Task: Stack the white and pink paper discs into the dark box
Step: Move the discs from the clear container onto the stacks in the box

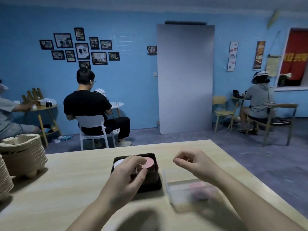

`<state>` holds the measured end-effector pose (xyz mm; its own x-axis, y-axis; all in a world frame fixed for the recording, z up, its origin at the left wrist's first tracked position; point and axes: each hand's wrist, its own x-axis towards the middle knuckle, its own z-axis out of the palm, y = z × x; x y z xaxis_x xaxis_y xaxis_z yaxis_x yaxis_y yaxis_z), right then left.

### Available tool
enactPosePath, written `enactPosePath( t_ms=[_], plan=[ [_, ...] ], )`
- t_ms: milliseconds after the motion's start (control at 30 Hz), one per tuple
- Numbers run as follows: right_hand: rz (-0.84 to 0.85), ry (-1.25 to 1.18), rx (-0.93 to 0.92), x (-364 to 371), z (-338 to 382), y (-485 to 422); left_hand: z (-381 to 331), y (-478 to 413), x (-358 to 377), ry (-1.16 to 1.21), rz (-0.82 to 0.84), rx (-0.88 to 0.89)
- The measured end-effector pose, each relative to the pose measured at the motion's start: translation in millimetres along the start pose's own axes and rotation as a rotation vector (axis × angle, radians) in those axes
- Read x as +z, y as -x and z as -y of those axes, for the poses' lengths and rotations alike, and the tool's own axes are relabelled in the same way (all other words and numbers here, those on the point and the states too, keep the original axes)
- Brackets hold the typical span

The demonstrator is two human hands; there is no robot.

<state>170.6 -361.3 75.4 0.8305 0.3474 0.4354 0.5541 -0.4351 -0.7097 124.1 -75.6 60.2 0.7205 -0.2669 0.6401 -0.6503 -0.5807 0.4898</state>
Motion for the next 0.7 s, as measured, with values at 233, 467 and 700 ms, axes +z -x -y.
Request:
enactPosePath(
  t_ms=[233, 467, 700],
  plan=[
    [-0.079, 0.014, 0.120, -61, -35, 62, -29, -30, 60, 0.130, 0.210, -0.034],
    [-0.181, 0.098, 0.102, -66, -59, 94, -42, -53, 108, 0.030, 0.407, -0.020],
    [-0.087, 0.368, -0.047, -47, -77, 129, -35, -77, 132, -0.159, 0.644, -0.058]
  ],
)
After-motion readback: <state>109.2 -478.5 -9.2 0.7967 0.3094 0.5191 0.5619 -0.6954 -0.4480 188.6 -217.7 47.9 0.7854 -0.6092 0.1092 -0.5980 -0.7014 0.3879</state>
